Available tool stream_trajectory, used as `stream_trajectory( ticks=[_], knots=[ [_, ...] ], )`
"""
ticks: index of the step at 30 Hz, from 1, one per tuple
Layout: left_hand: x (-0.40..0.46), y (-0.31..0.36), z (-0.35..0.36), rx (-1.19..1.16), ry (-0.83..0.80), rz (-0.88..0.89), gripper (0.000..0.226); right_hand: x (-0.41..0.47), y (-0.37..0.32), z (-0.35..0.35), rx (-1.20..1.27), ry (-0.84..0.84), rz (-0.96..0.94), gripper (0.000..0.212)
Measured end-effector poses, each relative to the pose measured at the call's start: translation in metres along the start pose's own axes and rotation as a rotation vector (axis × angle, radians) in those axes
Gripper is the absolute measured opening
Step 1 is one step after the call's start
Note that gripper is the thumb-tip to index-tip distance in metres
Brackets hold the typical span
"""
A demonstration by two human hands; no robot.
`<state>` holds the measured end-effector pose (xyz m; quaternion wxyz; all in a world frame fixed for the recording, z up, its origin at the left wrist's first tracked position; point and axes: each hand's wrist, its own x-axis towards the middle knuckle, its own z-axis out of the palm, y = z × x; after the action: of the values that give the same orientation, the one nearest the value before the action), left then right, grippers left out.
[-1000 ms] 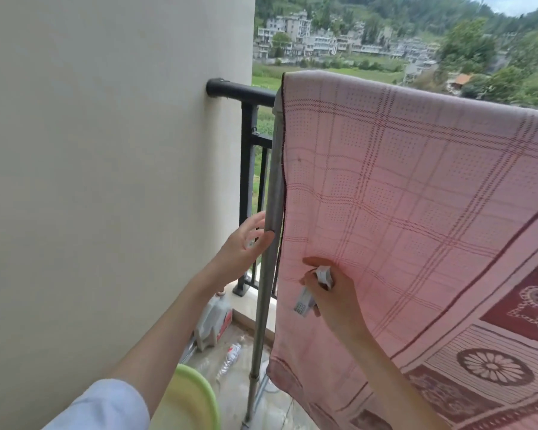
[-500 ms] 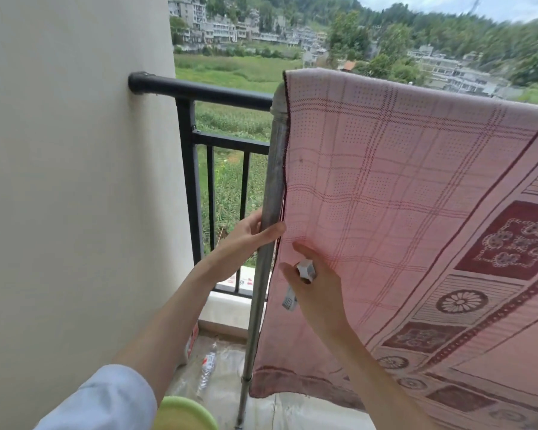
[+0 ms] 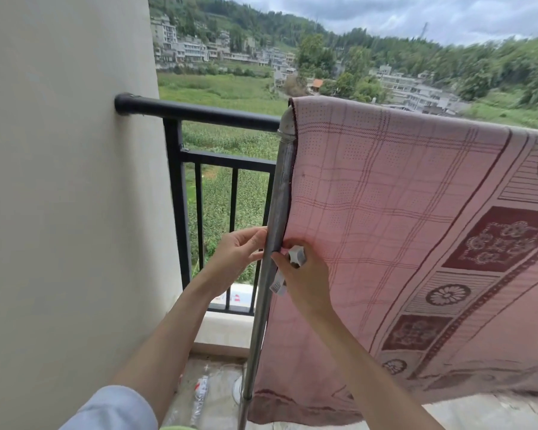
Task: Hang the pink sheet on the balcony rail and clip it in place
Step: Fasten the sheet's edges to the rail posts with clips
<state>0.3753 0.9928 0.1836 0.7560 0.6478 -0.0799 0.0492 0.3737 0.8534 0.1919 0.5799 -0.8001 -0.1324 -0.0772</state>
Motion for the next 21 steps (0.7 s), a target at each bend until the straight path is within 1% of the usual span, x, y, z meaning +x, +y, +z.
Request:
stream_trajectory(
  ticks=[3,6,10,12,15,18,21],
  knots=[
    [0.005,-0.007,-0.002,-0.122,-0.006,-0.042,0.032,0.005,0.003,-0.002,0.035,-0.014,0.042,0.021],
    [0.001,-0.01,-0.002,-0.236,-0.021,-0.069,0.022,-0.001,0.004,-0.006,0.021,-0.025,0.026,0.02],
    [0.005,-0.01,0.005,-0.3,-0.003,-0.06,0.02,-0.002,0.003,-0.009,0.028,-0.029,0.021,0.021],
    [0.007,-0.009,0.01,-0.275,0.039,-0.031,0.021,-0.003,0.002,-0.009,0.018,-0.035,0.018,0.023],
    [0.008,-0.008,0.015,-0.151,0.095,0.028,0.021,-0.005,-0.004,-0.009,-0.039,-0.047,-0.003,0.021],
    [0.008,-0.006,0.012,-0.087,0.196,0.104,0.019,-0.006,-0.013,-0.007,-0.12,-0.06,-0.073,0.012],
    [0.007,-0.003,0.007,-0.061,0.268,0.163,0.021,-0.007,-0.021,-0.005,-0.198,-0.042,-0.167,0.013]
  ],
)
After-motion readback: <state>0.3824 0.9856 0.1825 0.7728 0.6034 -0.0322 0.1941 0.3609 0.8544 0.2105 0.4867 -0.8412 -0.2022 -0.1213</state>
